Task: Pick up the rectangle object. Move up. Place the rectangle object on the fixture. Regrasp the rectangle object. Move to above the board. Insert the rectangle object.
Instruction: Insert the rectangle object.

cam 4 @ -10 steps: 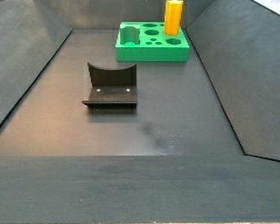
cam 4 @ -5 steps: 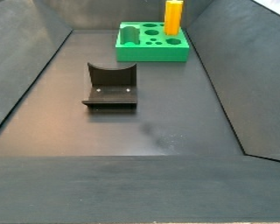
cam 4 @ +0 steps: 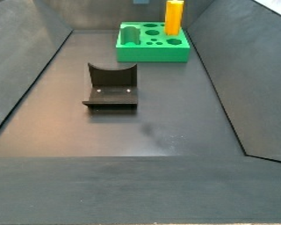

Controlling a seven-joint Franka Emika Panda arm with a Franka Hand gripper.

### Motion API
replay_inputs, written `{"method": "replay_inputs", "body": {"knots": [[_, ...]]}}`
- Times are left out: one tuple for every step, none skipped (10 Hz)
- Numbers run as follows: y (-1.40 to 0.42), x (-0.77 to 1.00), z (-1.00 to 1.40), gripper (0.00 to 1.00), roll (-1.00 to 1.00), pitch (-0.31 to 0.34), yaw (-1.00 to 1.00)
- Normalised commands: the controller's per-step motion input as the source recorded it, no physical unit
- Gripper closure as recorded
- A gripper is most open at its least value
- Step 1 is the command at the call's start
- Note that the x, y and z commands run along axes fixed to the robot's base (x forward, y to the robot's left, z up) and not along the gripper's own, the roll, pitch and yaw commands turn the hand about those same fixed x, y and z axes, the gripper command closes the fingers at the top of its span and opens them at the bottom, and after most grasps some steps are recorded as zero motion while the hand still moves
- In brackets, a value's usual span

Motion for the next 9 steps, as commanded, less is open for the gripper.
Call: {"method": "replay_inputs", "body": {"knots": [[-0.33, 0.31, -0.31, 1.0, 0.07, 0.011, 0.3], [-0.31, 0.3, -0.32, 1.0, 0.05, 0.003, 0.27], [-0.32, 0.27, -0.32, 1.0, 0.04, 0.0, 0.23], [-0.23, 0.17, -0.35, 1.0, 0.0, 0.0, 0.05], [-0.21, 0.18, -0.37, 1.0, 0.0, 0.0, 0.01], [-0.23, 0.14, -0.42, 1.0, 0.01, -0.021, 0.0], [-0.22, 0.11, -0.43, 1.0, 0.0, -0.033, 0.0], [-0.25, 0.1, -0.41, 1.0, 0.02, -0.016, 0.0], [-0.24, 0.11, -0.39, 1.0, 0.03, -0.004, 0.04]]}}
